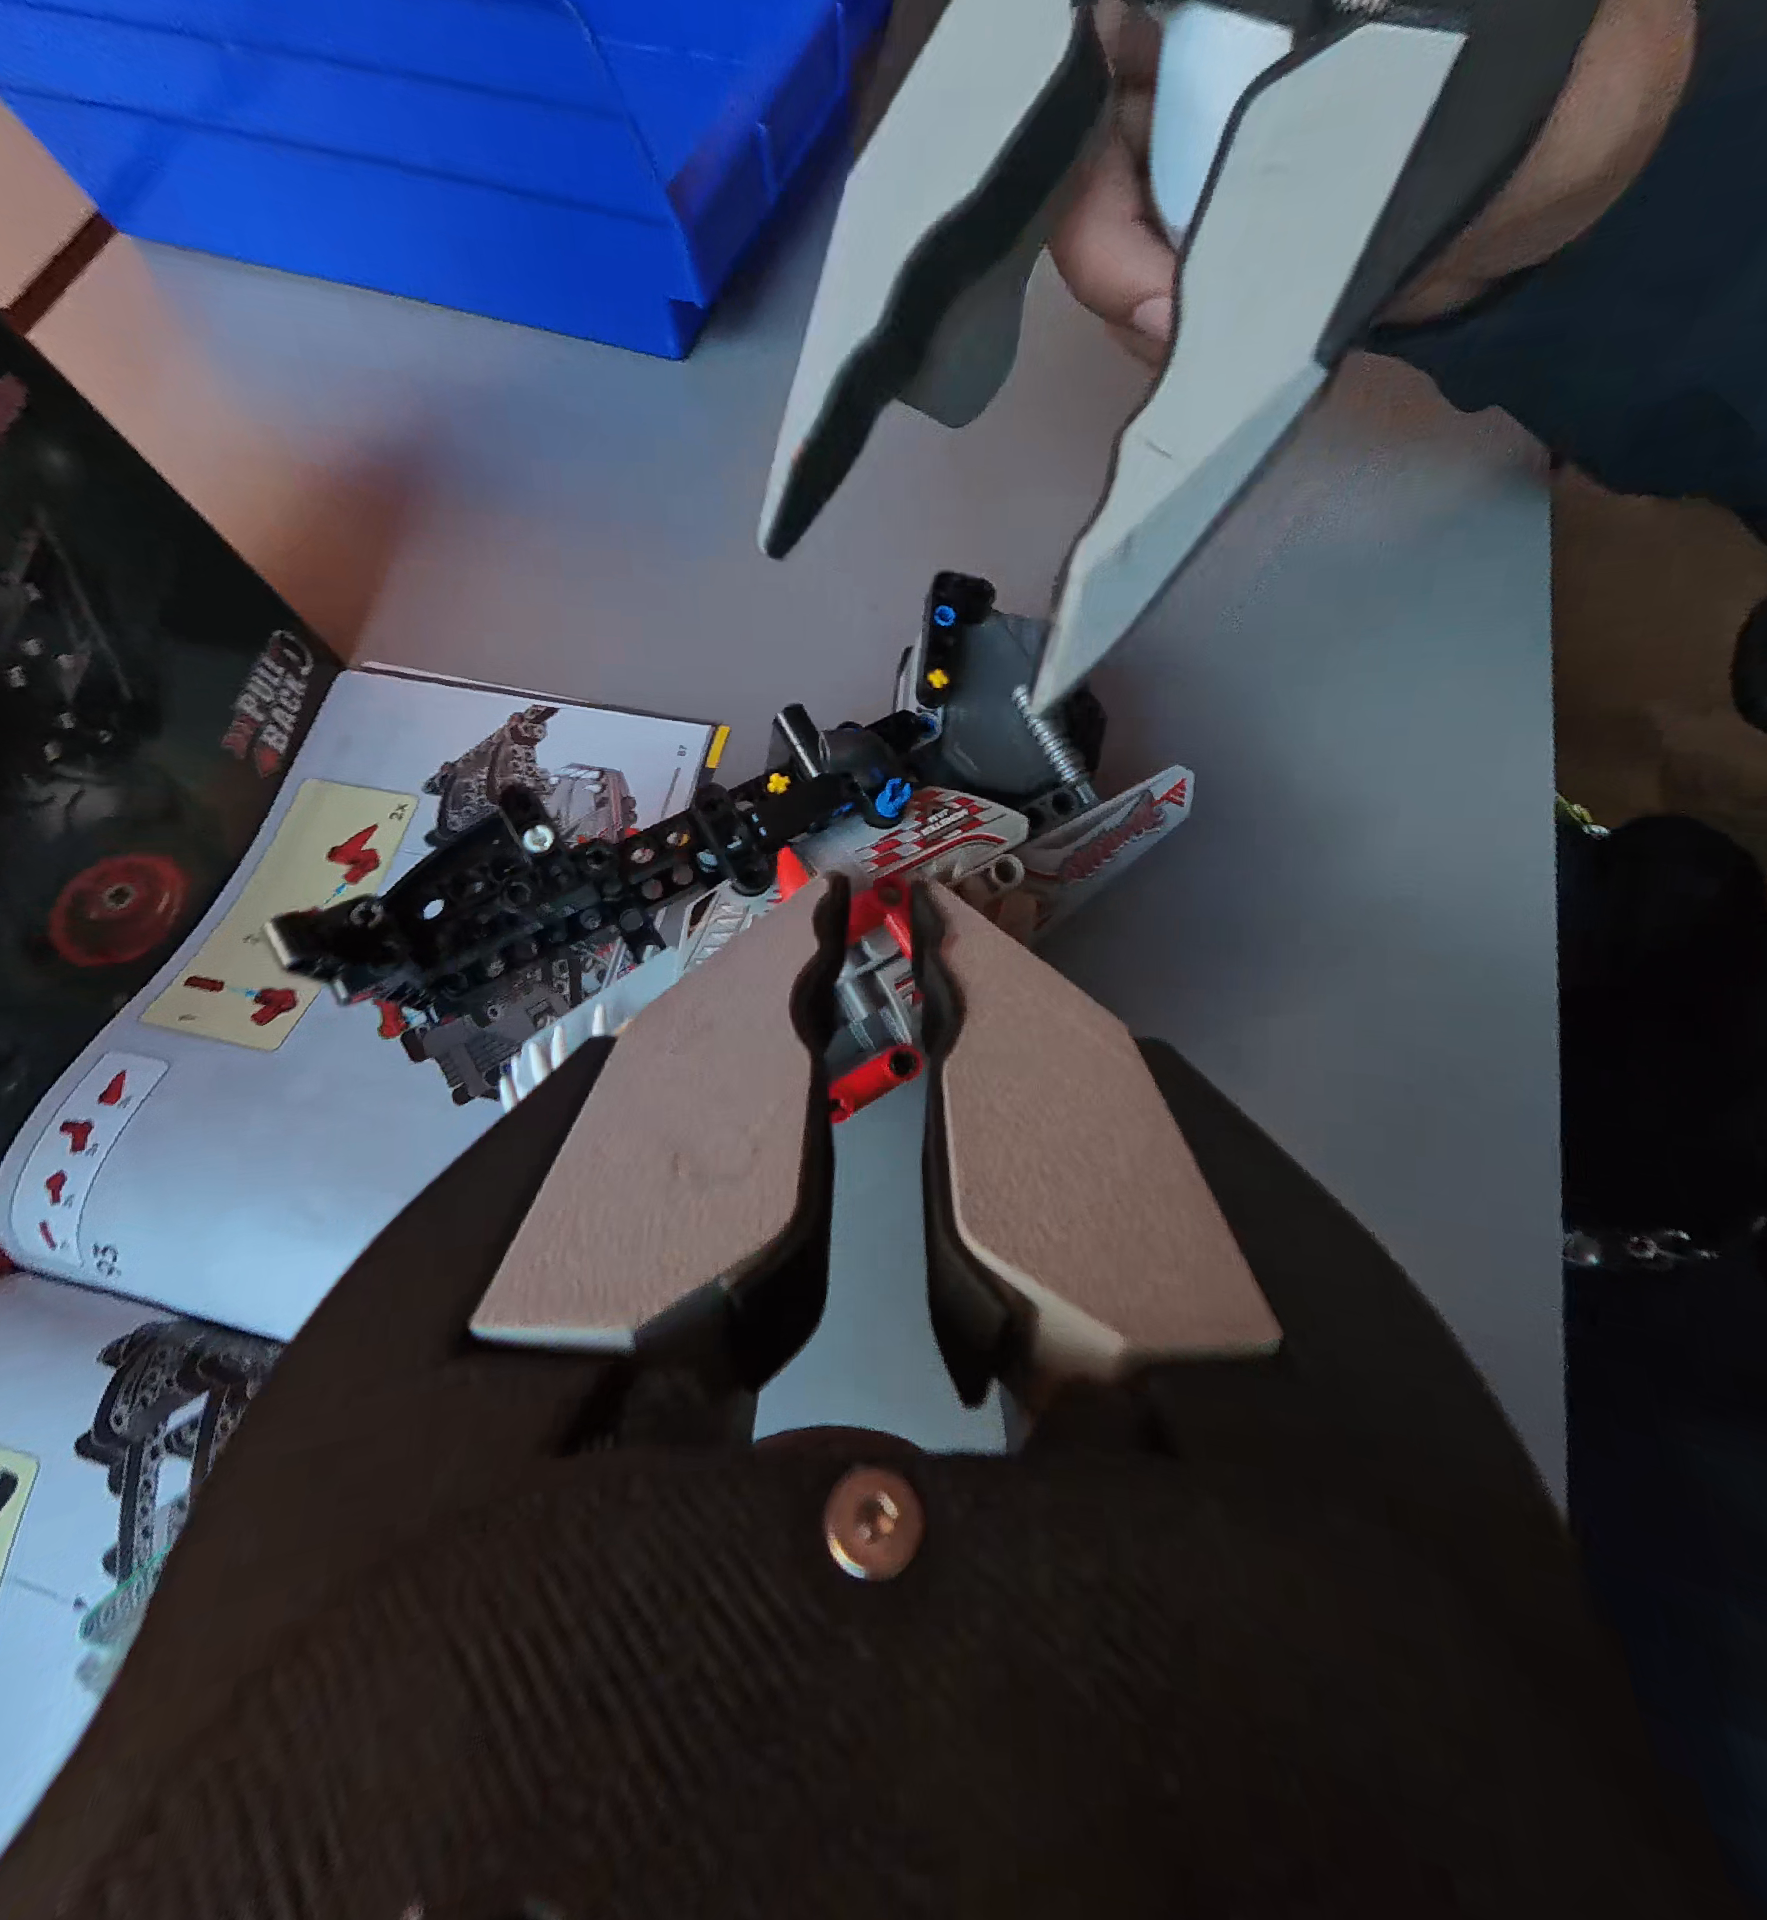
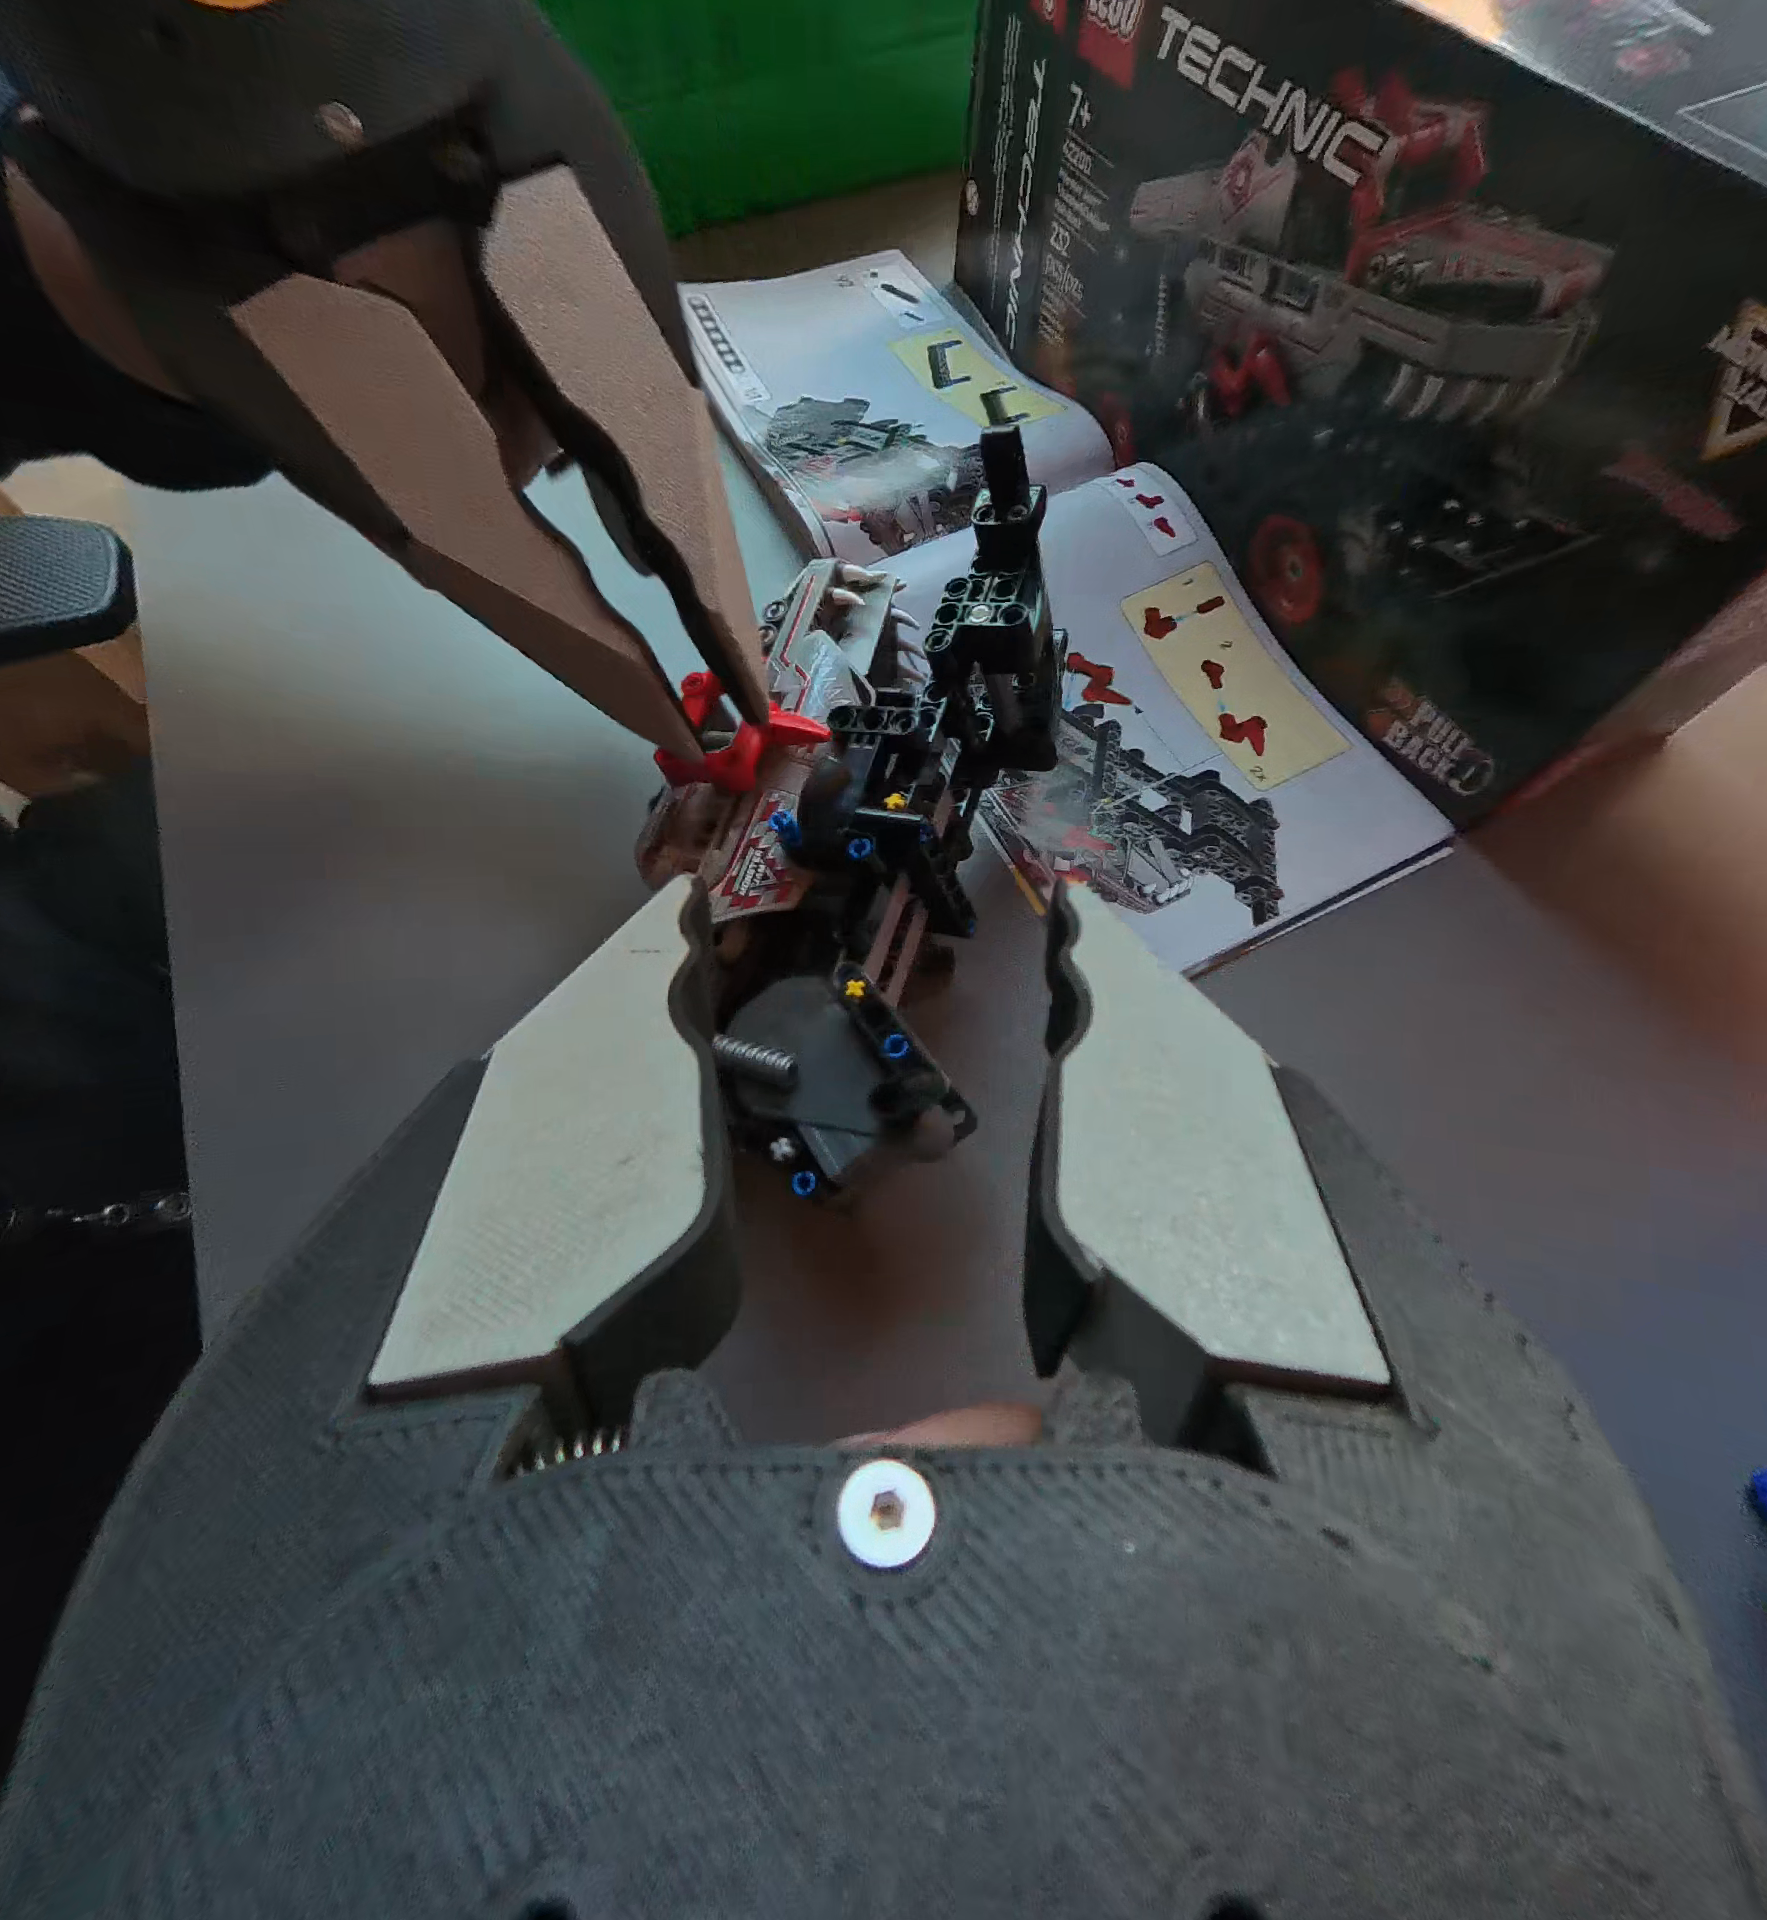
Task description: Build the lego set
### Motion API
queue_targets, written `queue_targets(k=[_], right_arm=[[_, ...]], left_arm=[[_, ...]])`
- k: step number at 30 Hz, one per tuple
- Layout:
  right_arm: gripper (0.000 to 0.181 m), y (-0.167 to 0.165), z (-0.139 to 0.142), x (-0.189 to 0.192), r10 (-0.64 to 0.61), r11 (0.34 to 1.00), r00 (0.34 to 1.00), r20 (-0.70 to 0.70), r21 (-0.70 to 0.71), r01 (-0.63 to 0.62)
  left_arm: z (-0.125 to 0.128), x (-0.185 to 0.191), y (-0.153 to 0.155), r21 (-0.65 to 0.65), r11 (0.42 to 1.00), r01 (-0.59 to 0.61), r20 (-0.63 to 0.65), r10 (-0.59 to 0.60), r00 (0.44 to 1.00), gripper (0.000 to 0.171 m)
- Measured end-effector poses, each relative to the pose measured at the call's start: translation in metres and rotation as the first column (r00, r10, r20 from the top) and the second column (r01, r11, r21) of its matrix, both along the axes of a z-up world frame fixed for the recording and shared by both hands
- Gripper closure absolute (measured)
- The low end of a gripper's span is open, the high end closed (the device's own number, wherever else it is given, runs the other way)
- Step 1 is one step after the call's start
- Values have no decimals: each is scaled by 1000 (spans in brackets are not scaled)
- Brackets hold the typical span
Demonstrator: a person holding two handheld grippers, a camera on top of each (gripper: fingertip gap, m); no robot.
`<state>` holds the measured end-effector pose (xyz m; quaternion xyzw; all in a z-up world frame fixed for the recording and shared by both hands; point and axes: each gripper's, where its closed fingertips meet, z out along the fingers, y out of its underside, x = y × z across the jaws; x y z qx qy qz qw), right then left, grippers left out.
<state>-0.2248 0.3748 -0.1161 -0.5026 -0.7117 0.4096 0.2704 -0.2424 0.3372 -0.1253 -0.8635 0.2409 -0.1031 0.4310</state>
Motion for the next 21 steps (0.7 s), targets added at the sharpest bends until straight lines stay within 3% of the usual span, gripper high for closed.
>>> queue_targets(k=[4, 9, 13, 16, 19, 21], right_arm=[[126, 4, -15, -1, 3, 1000, 994, 107, -30, 0], [134, -5, -2, -2, -24, 1000, 999, 24, 10, 24], [146, -36, 17, 1, -31, 999, 997, -75, -21, 29], [149, -48, 9, 1, -41, 997, 996, -79, 66, 46], [148, -36, 8, 5, -62, 990, 994, -85, 121, 72], [139, -21, 10, 8, -81, 989, 995, -63, 121, 88]], left_arm=[[13, 1, -10, 66, 996, -66, 86, 60, 995, 160], [18, -3, -23, 113, 988, -105, 105, 94, 990, 155], [17, -5, -22, 178, 980, 91, -181, -59, 982, 156], [10, 0, -13, 132, 948, 290, -401, -216, 890, 155], [3, 4, -4, 47, 915, 402, -469, -335, 817, 152], [-2, 1, 0, -6, 907, 420, -472, -373, 799, 154]])
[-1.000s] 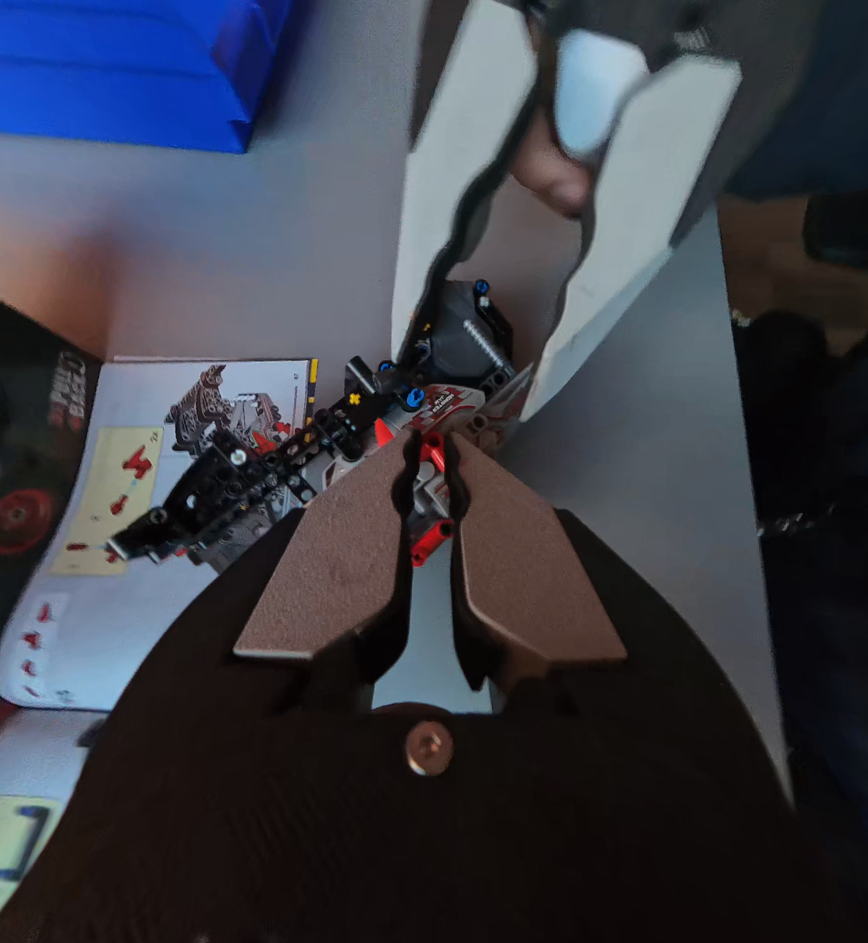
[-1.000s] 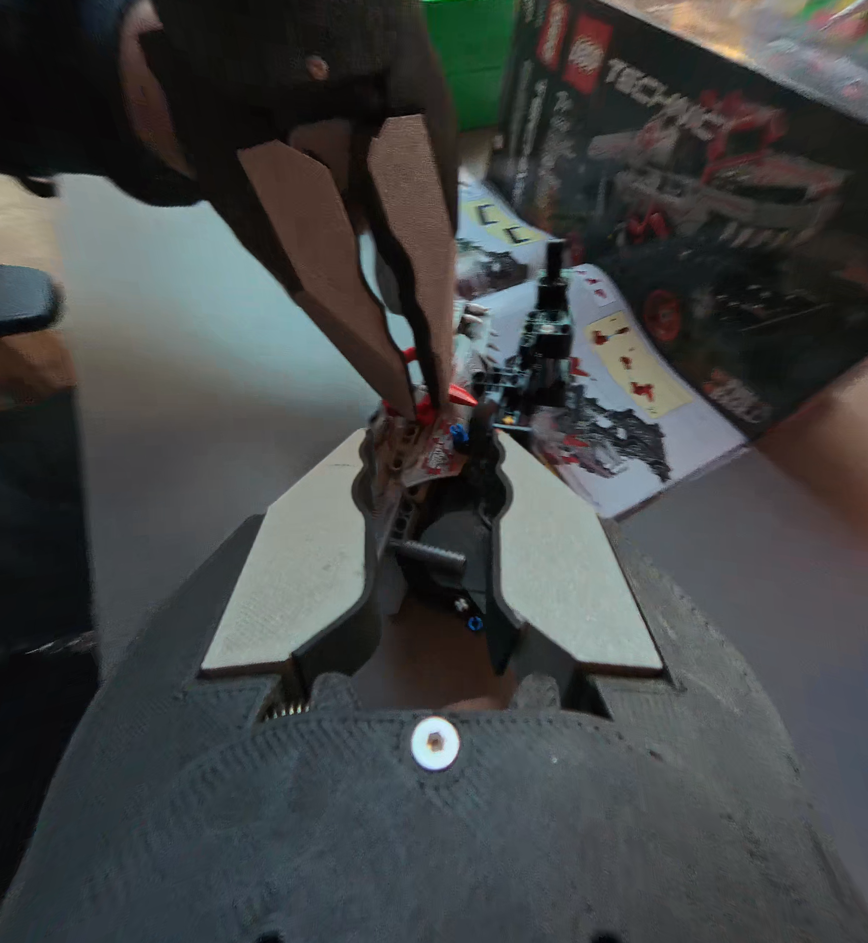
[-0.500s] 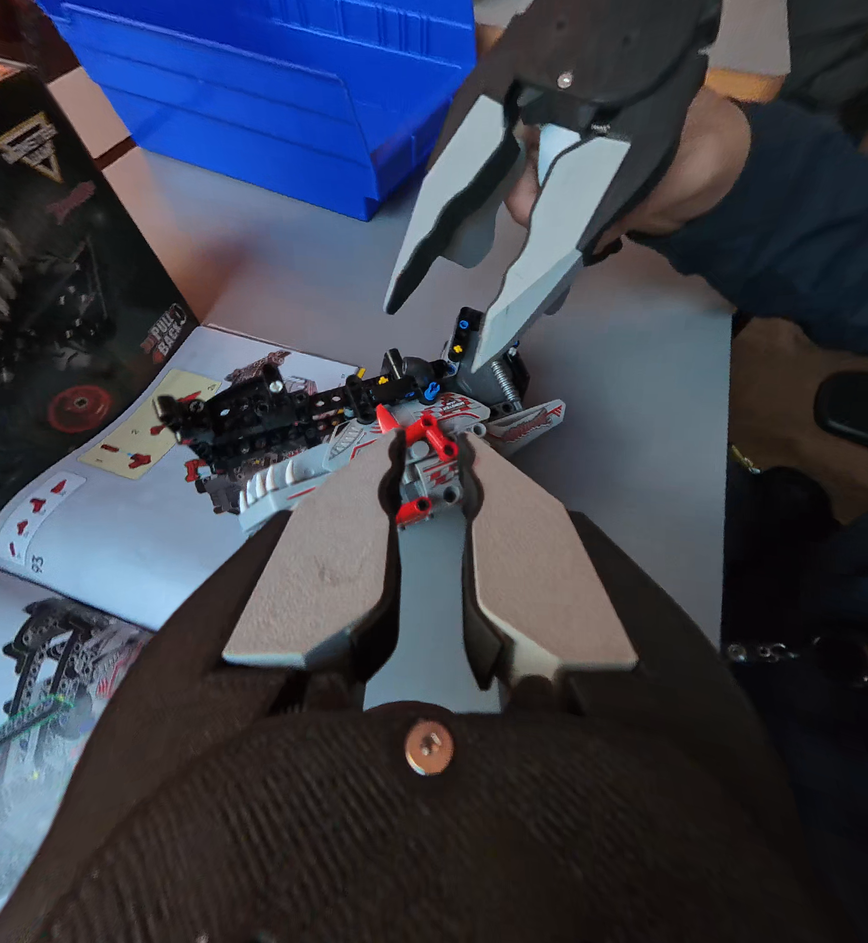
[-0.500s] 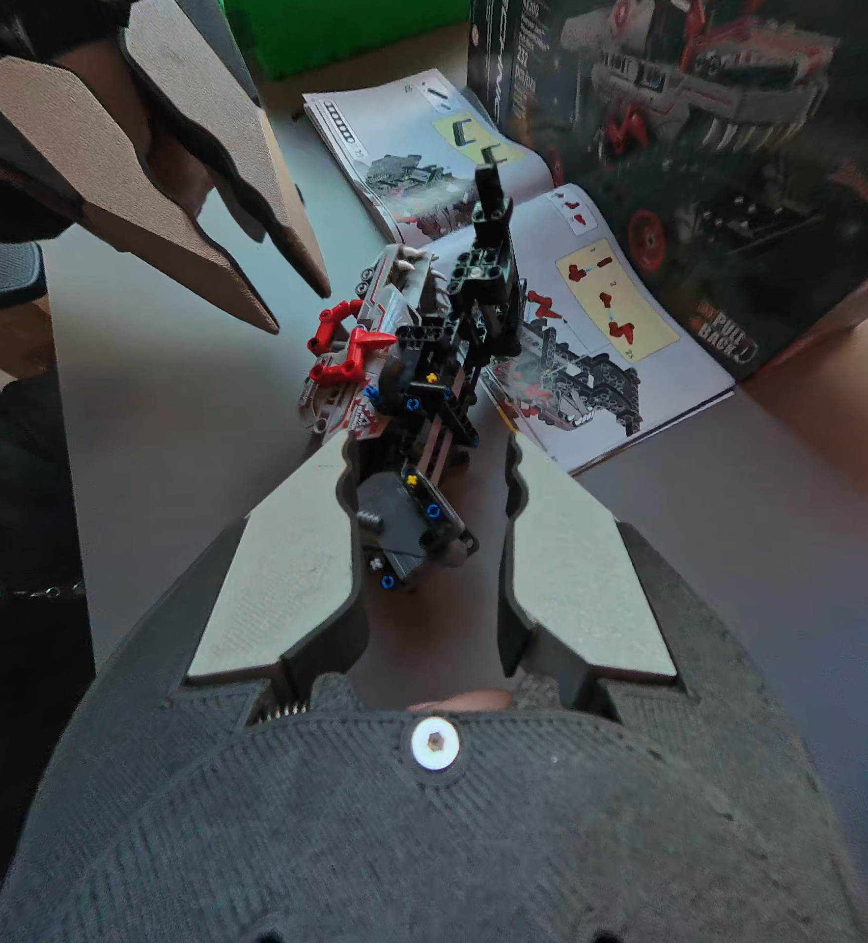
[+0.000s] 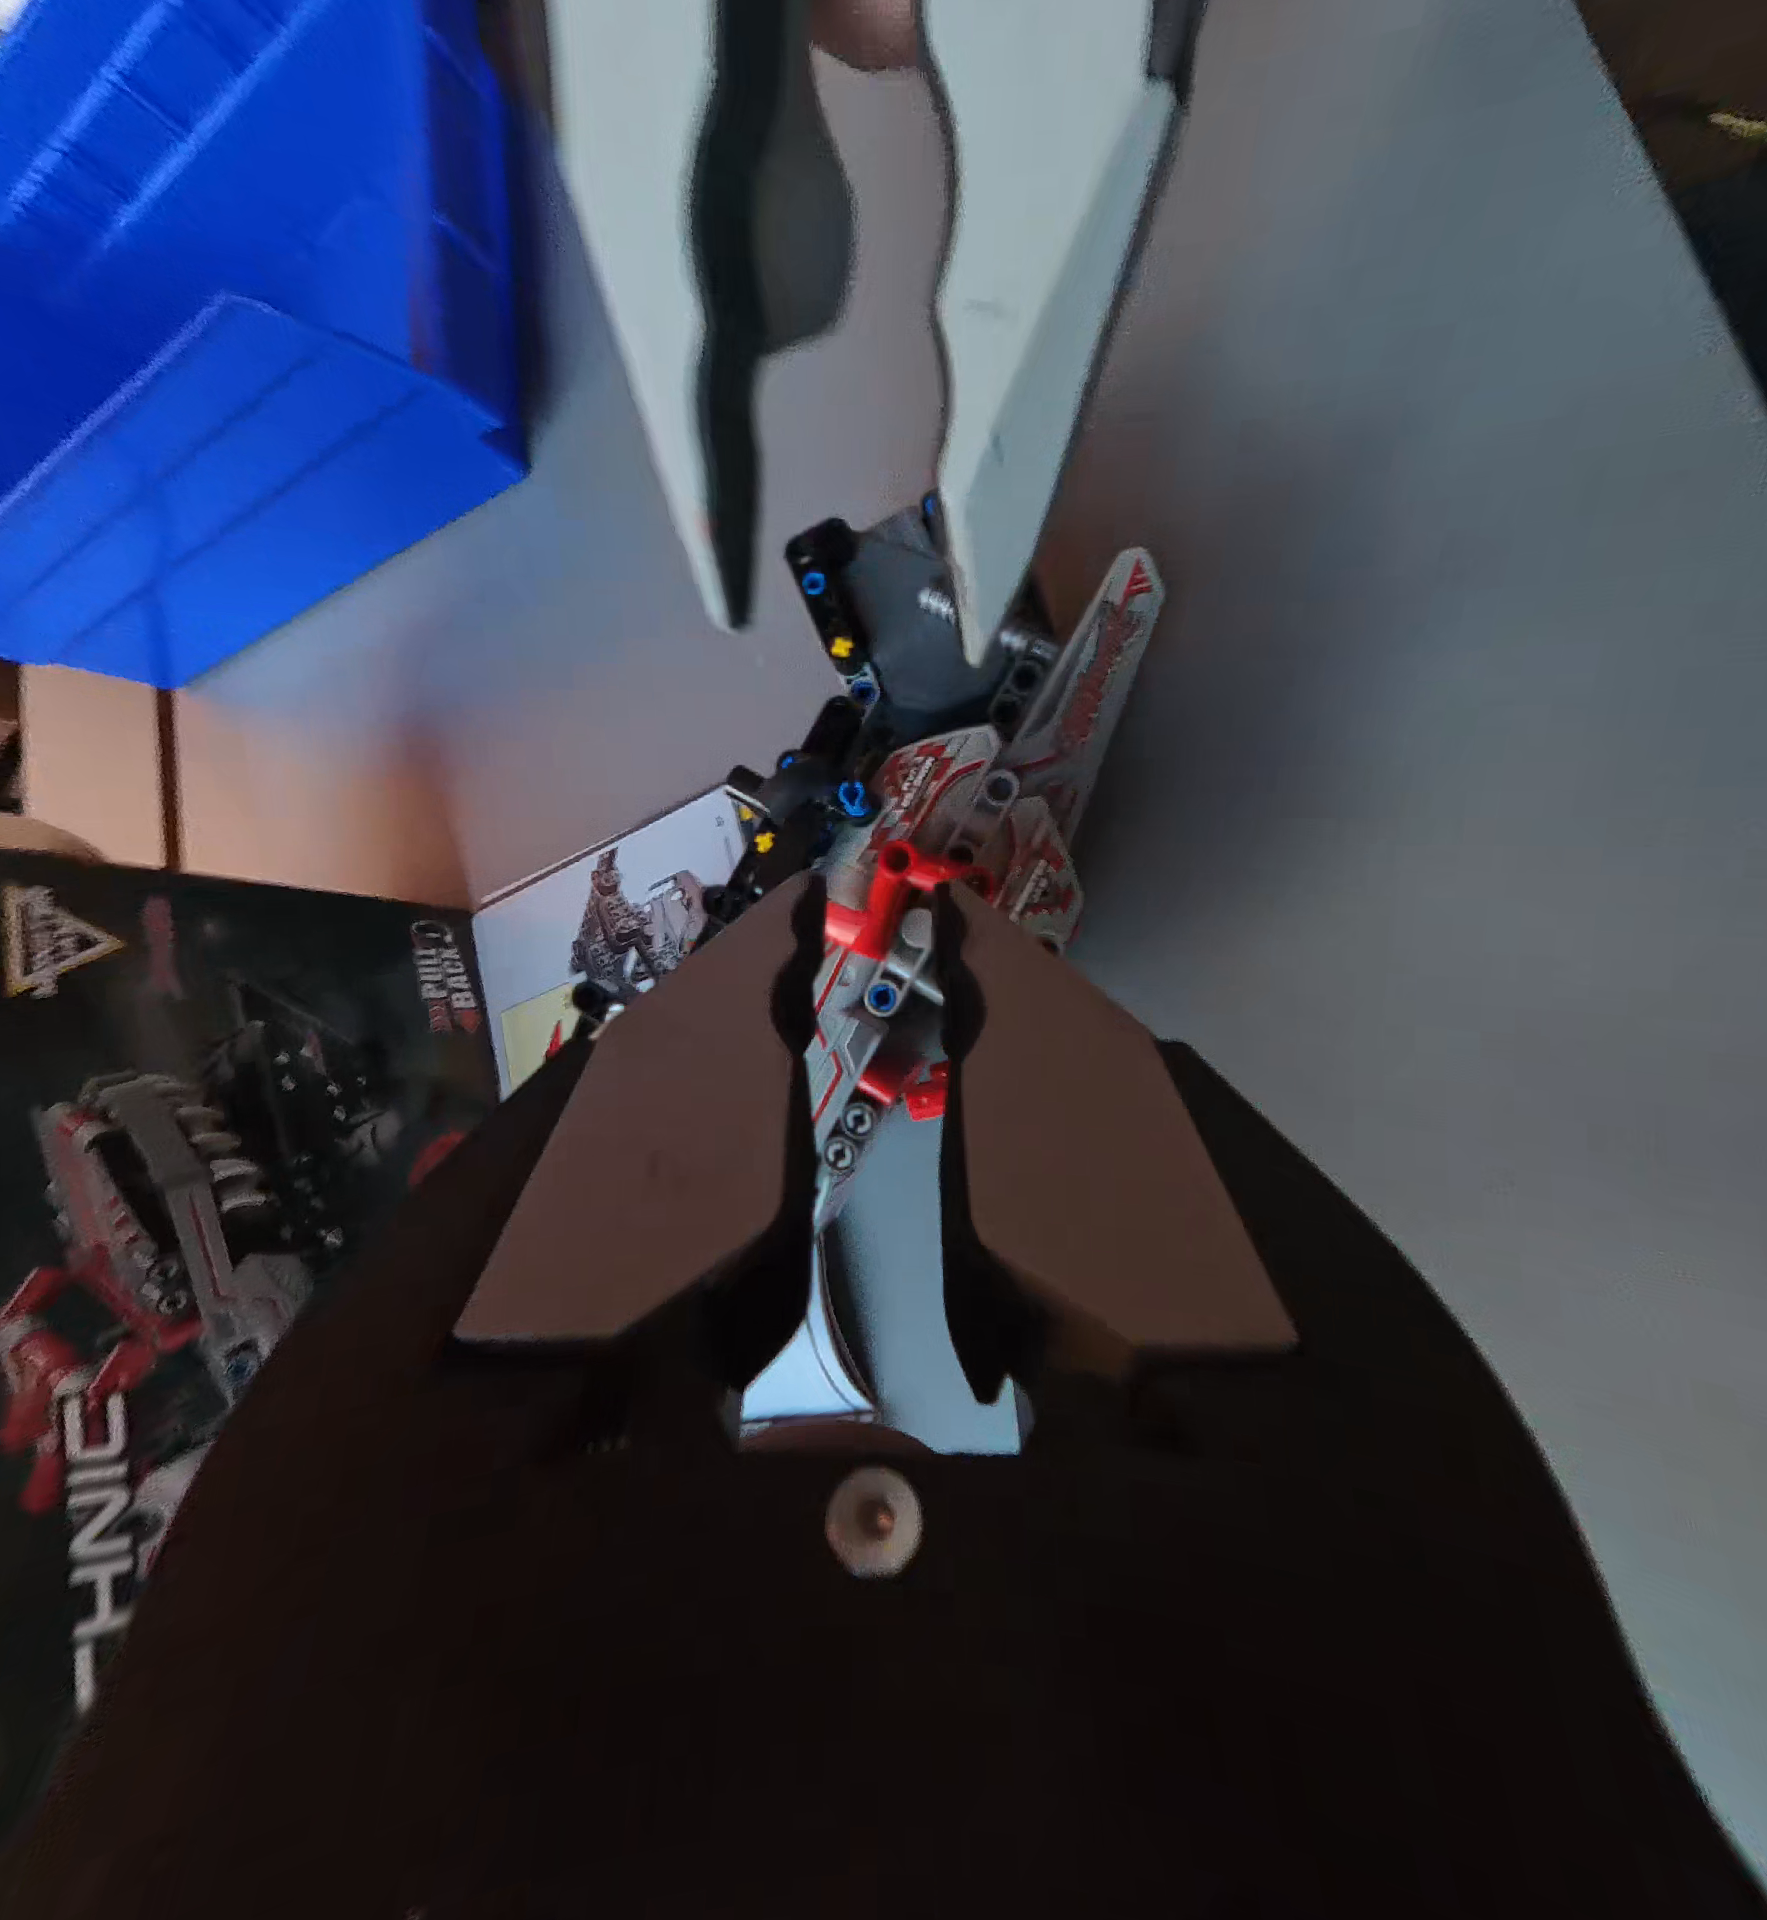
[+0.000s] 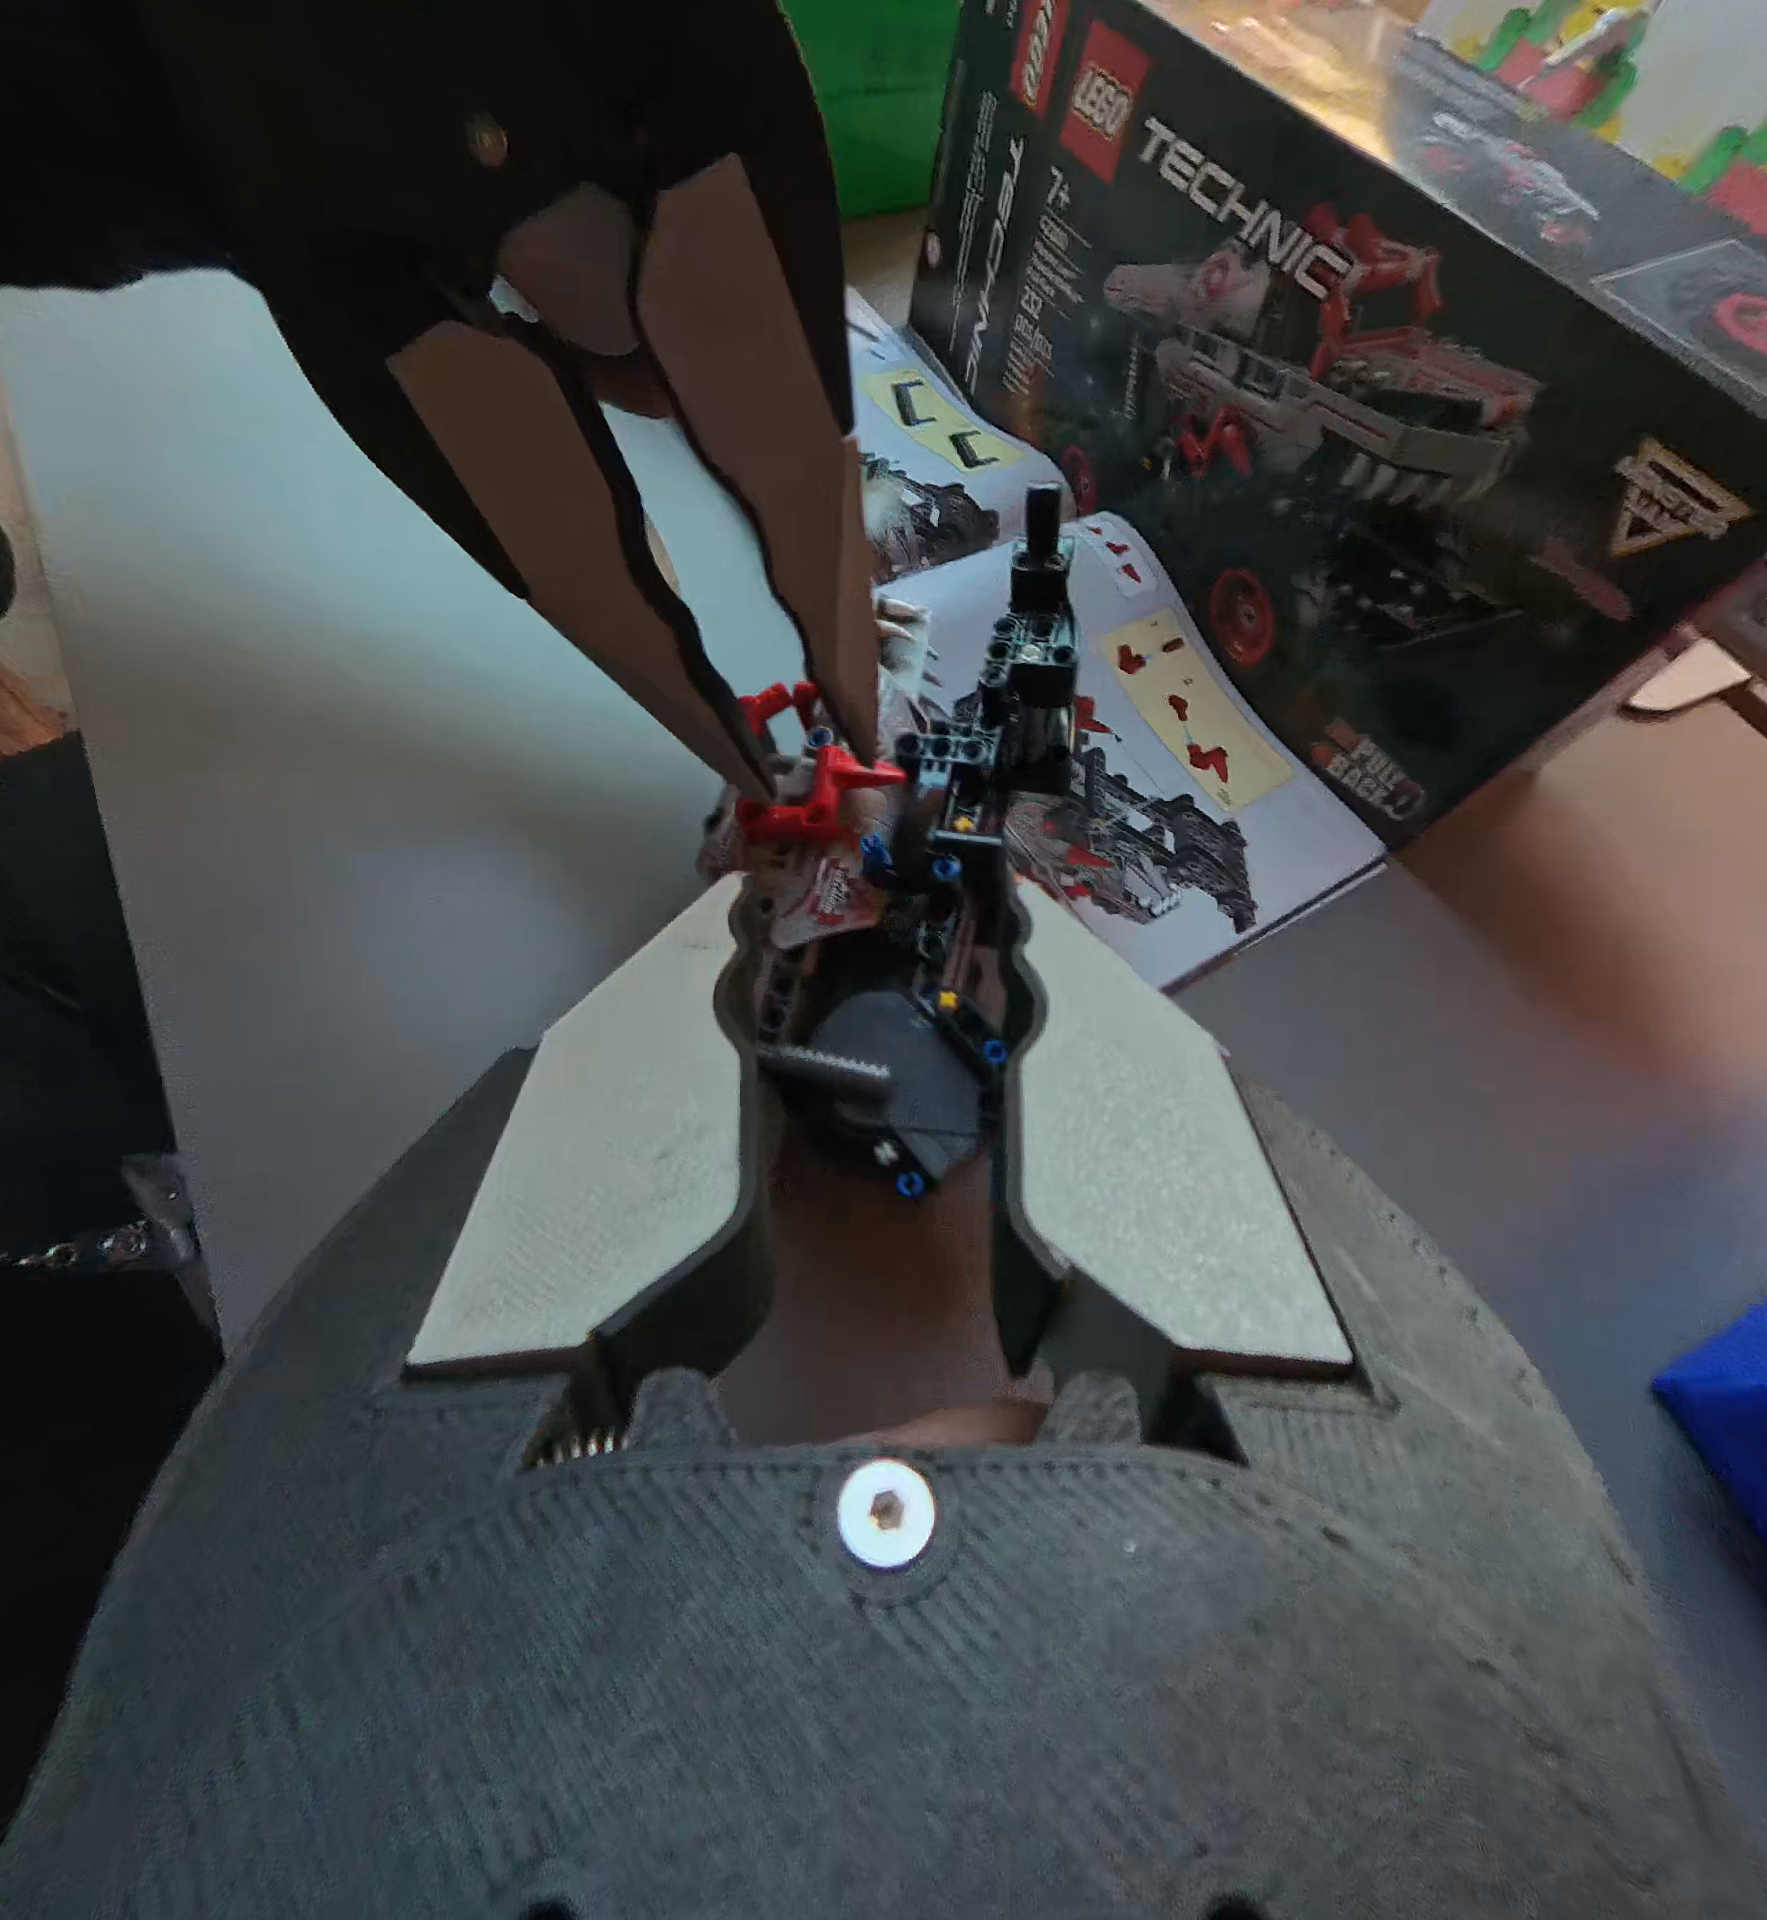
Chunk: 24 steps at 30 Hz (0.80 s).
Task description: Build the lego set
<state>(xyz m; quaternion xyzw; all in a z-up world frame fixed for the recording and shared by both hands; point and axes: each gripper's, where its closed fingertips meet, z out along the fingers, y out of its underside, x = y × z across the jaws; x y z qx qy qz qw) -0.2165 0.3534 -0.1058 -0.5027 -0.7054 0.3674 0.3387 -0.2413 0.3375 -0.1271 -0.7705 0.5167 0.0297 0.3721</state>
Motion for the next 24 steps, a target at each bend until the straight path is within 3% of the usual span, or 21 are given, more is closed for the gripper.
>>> queue_targets(k=[4, 9, 11, 14, 15, 17, 20, 24], right_arm=[[137, 12, -7, 5, 77, 995, 994, 72, -72, -72], [134, 8, -11, 2, 122, 979, 988, 93, -176, -105], [136, -5, -10, 6, 127, 978, 989, 80, -175, -111], [141, 0, -17, 23, 61, 998, 996, 71, -36, -59], [139, 11, -20, 28, 15, 1000, 997, 79, -21, -14], [117, 26, -28, 38, -25, 992, 990, 139, -121, 42], [111, 20, -30, 37, 56, 940, 984, 171, -340, 5], [107, 26, -42, 21, 58, 951, 981, 184, -310, 2]], left_arm=[[-10, -3, -5, -120, 991, 52, -14, -54, 998, 160], [-9, -7, -1, -140, 989, 36, -33, -41, 999, 154], [-9, -15, -6, -138, 990, -11, -43, 5, 999, 158], [-1, -41, -29, -81, 984, -159, -1, 160, 987, 157], [1, -50, -41, -83, 972, -219, 65, 225, 972, 157], [1, -72, -62, -92, 932, -351, 188, 362, 913, 150], [-8, -94, -80, -120, 890, -440, 333, 454, 827, 148], [-20, -103, -80, -153, 868, -473, 438, 488, 755, 142]])
